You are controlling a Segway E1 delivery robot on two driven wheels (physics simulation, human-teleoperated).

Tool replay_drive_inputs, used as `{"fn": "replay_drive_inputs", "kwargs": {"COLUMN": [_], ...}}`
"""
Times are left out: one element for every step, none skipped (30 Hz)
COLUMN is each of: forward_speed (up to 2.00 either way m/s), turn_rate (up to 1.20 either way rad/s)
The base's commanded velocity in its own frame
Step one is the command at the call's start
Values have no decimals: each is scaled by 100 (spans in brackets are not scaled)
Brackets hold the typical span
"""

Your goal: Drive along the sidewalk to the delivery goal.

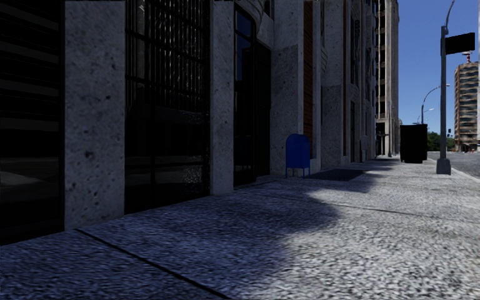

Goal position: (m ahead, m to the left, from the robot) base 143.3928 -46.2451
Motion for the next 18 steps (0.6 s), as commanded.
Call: {"fn": "replay_drive_inputs", "kwargs": {"forward_speed": [200,200,200,200,200,200,200,200,200,200,200,200,200,200,200,200,200,200], "turn_rate": [-103,-103,-103,-103,-103,-103,-103,-103,-103,-92,-17,0,0,0,0,0,0,0]}}
